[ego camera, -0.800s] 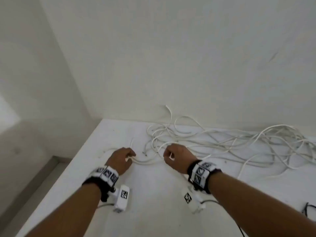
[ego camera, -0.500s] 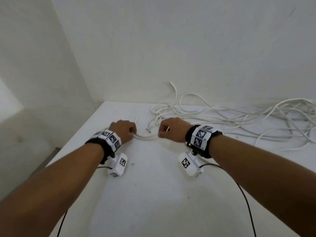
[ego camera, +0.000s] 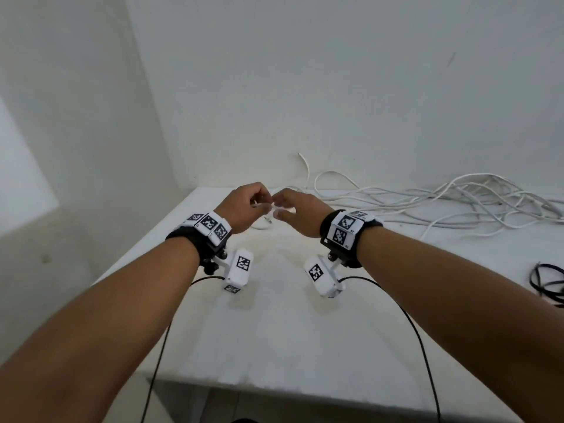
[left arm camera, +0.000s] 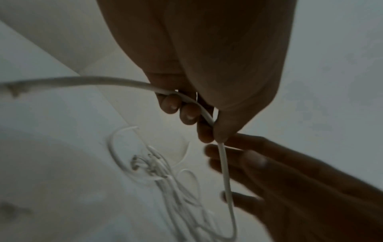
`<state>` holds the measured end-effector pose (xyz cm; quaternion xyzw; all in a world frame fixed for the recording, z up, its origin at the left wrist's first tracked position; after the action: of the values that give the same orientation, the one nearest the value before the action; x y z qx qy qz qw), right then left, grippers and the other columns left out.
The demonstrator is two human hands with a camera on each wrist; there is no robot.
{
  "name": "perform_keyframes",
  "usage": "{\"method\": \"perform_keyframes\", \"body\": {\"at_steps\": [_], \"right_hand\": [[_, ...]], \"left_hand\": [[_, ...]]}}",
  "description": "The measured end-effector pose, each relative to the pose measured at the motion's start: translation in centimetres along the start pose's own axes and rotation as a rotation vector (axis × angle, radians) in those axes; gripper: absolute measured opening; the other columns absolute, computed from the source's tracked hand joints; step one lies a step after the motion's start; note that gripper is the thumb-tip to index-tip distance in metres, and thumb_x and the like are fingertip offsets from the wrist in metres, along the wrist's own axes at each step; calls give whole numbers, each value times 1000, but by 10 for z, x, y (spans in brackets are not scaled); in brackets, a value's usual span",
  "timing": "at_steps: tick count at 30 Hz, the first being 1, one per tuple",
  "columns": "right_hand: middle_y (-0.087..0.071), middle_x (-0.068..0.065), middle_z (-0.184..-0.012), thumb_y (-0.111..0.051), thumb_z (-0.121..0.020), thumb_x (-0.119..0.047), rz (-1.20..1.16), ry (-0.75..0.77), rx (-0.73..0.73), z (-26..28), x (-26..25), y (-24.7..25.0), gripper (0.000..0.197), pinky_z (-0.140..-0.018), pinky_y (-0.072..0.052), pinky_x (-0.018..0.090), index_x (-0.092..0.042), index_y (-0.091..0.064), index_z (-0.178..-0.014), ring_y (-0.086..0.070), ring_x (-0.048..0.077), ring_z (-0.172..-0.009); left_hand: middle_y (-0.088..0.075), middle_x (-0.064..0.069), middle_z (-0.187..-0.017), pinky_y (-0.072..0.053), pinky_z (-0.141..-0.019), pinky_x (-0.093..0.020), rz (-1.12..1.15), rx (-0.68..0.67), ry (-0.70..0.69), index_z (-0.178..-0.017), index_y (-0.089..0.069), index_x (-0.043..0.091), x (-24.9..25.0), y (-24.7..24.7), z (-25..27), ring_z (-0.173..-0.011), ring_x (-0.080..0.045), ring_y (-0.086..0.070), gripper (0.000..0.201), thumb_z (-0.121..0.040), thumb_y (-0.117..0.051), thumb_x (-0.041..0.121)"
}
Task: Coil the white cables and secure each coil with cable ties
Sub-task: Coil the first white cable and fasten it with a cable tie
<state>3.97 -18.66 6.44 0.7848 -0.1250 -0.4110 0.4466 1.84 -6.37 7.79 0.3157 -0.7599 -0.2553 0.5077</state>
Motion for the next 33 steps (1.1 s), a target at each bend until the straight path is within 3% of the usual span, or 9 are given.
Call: {"method": "perform_keyframes", "body": {"at_steps": [2, 4, 8, 12, 17, 22, 26, 30, 33], "right_hand": [[-72, -5, -89, -58, -97, -34, -126, -18, 41, 4, -10, 7, 23, -66, -47, 22, -20, -63, -114, -67, 9, -74], [-67, -4, -71, -65, -94, -32, -187, -8, 120, 11, -14, 23, 15, -60, -45, 23, -19, -69, -99, -58, 7, -59], [-65, 3, -70, -70, -90, -24, -196, -11, 246, 24, -10, 59, 10, -63, -42, 24, -16, -73, -86, -52, 8, -60], [-59, -6, -65, -69, -91, -22, -214, -25, 344, 39, -2, 94, 14, -51, -35, 7, -10, -75, -92, -47, -5, -47], [-60, -5, -67, -67, -92, -24, -255, -19, 455, 50, 11, 120, 15, -51, -35, 7, -12, -75, -94, -49, -6, -47], [-61, -7, -65, -68, -91, -28, -361, -61, 583, 52, 34, 141, 13, -54, -40, 15, -18, -76, -89, -47, 1, -51], [-59, -9, -63, -67, -92, -31, -301, -90, 495, 51, 36, 124, 14, -53, -39, 15, -20, -77, -88, -46, 0, -49], [-55, -12, -56, -62, -94, -30, -145, -86, 221, 54, 24, 68, 31, -54, -38, 20, -37, -68, -64, -45, -1, -46], [-56, -9, -63, -60, -95, -33, -65, -66, 48, 62, 19, 32, 23, -61, -42, 26, -32, -74, -77, -50, 8, -57]], "left_hand": [[-65, 1, -79, -42, -62, -20, 100, 48, 9, -88, -60, 18, 15, 4, 6, -66, -9, -55, 8, -87, -64, 12], [-66, 1, -76, -42, -61, -21, 165, 83, 38, -94, -60, 16, 21, 6, 13, -64, -11, -54, 3, -91, -60, 17], [-54, 1, -65, -33, -49, -22, 428, 73, 135, -95, -60, 13, 21, -5, 27, -51, -13, -40, 17, -100, -46, 20], [-39, 3, -58, -23, -46, -21, 803, 10, 206, -91, -60, 8, 34, -29, 47, -44, -8, -30, 26, -103, -38, 15], [-37, 4, -54, -29, -44, -19, 1123, -162, 262, -84, -53, 12, 68, -50, 61, -42, -8, -34, 30, -104, -33, 22], [-36, 4, -55, -32, -45, -20, 1275, -212, 236, -82, -51, 13, 92, -53, 78, -44, -10, -38, 30, -103, -36, 26], [-44, 2, -56, -40, -47, -22, 1350, -195, 139, -79, -60, 11, 109, -48, 85, -46, -13, -45, 27, -98, -44, 22], [-66, -4, -67, -58, -67, -28, 1297, -27, -5, -84, -70, 5, 115, -26, 66, -63, -17, -66, 22, -93, -50, 4], [-73, -8, -77, -59, -80, -33, 1099, 144, -39, -95, -66, -1, 95, -12, 45, -74, -21, -71, 15, -94, -52, -5]]}}
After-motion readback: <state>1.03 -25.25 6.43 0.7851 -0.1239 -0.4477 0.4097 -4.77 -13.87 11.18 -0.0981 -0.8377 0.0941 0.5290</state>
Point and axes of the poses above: each hand's wrist, its own z-axis away from the middle knuckle, its own y-axis out of the back of the hand, x = y × z, the point moved 9 cm from there along -z, towards the middle knuckle
